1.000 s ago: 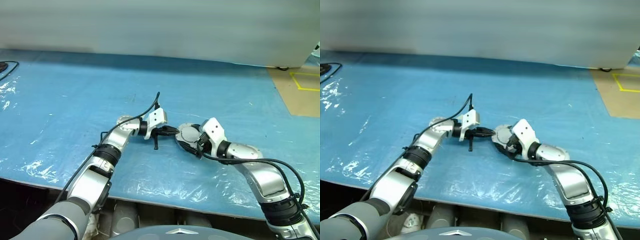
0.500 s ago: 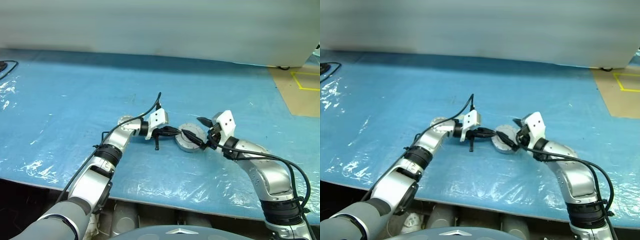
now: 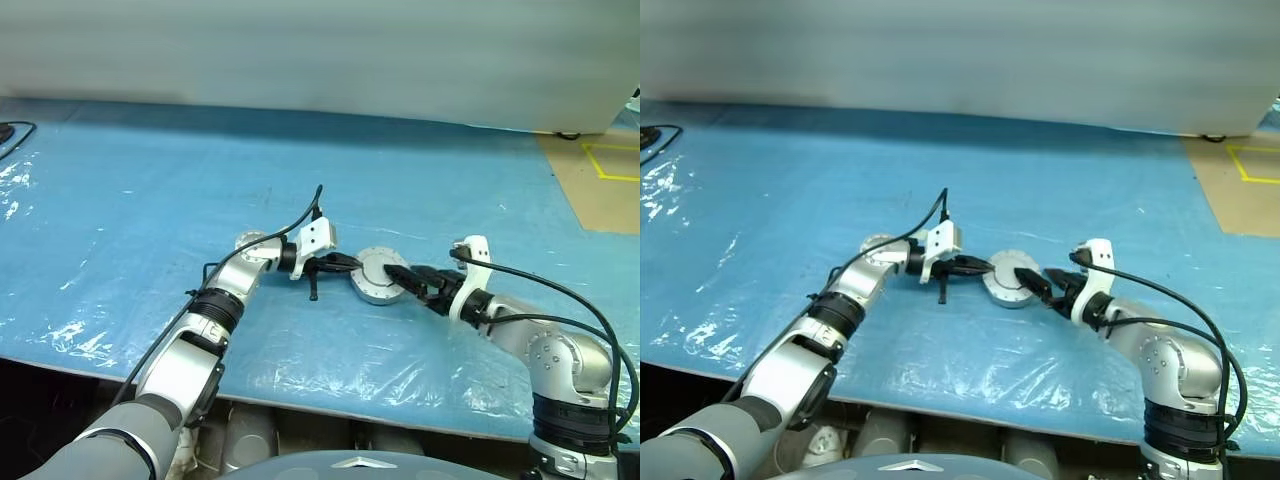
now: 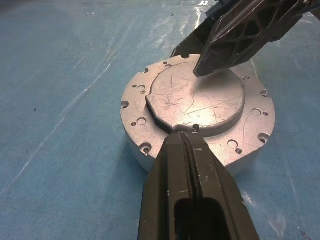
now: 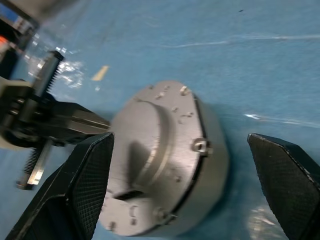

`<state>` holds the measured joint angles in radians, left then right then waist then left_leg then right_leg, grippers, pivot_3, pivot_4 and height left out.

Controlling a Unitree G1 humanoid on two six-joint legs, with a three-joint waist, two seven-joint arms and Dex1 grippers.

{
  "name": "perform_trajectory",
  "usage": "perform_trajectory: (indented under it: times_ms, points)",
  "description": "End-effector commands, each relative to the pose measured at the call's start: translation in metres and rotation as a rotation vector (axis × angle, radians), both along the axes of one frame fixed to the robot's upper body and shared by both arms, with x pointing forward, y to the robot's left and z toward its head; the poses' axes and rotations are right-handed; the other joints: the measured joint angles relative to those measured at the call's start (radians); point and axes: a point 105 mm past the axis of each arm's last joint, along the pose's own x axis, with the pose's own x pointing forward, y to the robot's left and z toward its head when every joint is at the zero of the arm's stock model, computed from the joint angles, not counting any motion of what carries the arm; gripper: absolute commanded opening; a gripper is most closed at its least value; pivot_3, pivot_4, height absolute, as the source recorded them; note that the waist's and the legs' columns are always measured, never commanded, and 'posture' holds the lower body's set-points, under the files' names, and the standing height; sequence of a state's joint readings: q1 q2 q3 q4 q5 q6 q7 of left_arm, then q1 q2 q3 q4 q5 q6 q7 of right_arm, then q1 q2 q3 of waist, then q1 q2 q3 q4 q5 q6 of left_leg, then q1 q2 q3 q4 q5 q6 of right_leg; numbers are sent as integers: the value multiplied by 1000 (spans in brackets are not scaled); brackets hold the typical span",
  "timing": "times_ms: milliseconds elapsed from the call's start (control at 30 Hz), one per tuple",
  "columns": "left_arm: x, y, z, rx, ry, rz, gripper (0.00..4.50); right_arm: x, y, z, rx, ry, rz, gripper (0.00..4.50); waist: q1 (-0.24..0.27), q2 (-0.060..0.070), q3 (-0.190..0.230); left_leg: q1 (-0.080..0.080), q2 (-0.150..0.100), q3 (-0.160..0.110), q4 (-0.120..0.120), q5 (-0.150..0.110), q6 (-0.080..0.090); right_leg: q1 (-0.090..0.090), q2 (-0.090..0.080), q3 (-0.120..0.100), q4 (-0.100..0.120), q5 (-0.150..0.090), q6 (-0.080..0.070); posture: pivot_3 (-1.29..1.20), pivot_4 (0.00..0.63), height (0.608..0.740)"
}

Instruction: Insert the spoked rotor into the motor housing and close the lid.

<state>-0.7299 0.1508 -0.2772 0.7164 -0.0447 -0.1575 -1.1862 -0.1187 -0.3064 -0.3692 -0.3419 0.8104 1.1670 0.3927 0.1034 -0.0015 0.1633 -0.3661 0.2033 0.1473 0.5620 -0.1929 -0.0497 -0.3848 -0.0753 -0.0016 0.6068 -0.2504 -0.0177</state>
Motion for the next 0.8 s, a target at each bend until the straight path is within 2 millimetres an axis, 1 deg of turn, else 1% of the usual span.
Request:
perform_trajectory:
  times_ms: [33, 100, 167, 233, 333, 367, 400, 433, 533, 600, 667, 733, 800]
  points:
    - [-6, 0, -17, 63, 36, -15, 0, -9, 11, 16, 116, -7, 57, 4484, 0, 0, 0, 0, 0, 0, 0, 0, 0, 0, 0, 0, 0, 0, 0, 0, 150, 740]
    - [-5, 0, -17, 61, 34, -13, 0, -13, 14, 15, 155, 16, 68, 4484, -1, 0, 0, 0, 0, 0, 0, 0, 0, 0, 0, 0, 0, 0, 0, 0, 150, 740]
    - [-4, 1, -17, 62, 31, -10, 0, -14, 16, 14, 190, 33, 64, 4104, -1, 0, 0, 0, 0, 0, -1, 0, 0, 0, 1, 0, 0, 0, 0, 0, 150, 740]
    - [-3, 2, -16, 61, 28, -5, 0, -15, 17, 14, 212, 44, 61, 3611, -3, 0, 0, 0, 0, 0, -1, 0, 0, -1, 1, 0, 0, 0, 0, 0, 150, 740]
    - [0, 4, -15, 61, 21, 5, 0, -21, 17, 9, 208, 90, 81, 2585, -7, 0, 0, 0, 0, 0, -2, 0, -1, -1, 1, 0, 0, 0, 1, 0, 150, 740]
    - [0, 4, -15, 61, 19, 7, 0, -25, 17, 6, 207, 109, 94, 2308, -7, 0, 0, 0, 0, 0, -2, 0, -1, -1, 1, 0, -1, 0, 1, 0, 150, 740]
    - [0, 4, -15, 61, 17, 9, 0, -30, 18, 3, 207, 130, 115, 1870, -7, 0, 0, 0, 0, 0, -2, 0, -1, -1, 1, 0, -1, 0, 1, 0, 150, 740]
    - [1, 4, -15, 61, 15, 10, 0, -36, 20, 1, 209, 151, 140, 1621, -6, 0, 0, 0, 0, 0, -2, 0, -1, -1, 1, 0, -1, 0, 1, 0, 150, 740]
    - [1, 4, -15, 60, 12, 11, 0, -54, 28, -4, 216, 203, 215, 595, -8, 0, 0, 1, 0, 0, -3, 0, -1, -1, 1, 0, -1, 2, 4, 0, 150, 740]
    - [1, 4, -15, 58, 9, 11, 0, -63, 31, -10, 184, 242, 252, 16, -11, 1, 0, 1, 0, 1, -4, 0, -1, 0, 2, 1, -1, 2, 4, 0, 150, 740]
    - [1, 2, -15, 55, 5, 10, 0, -68, 33, -16, 167, 267, 269, 16, -8, 1, 0, 1, 0, 1, -6, 0, -1, 1, 2, 1, -1, 1, 3, 0, 150, 740]
    - [1, 2, -15, 54, 3, 11, 0, -68, 35, -17, 165, 270, 271, 16, -3, 2, 0, 2, 0, 1, -6, 0, -1, -1, 1, 1, -2, -1, 1, 0, 150, 740]
    - [1, 2, -15, 53, 0, 12, 0, -61, 34, -18, 145, 254, 237, 16, -1, 2, 0, 1, 0, 1, -5, 0, -1, -1, 0, 1, -2, 0, 2, 0, 150, 740]
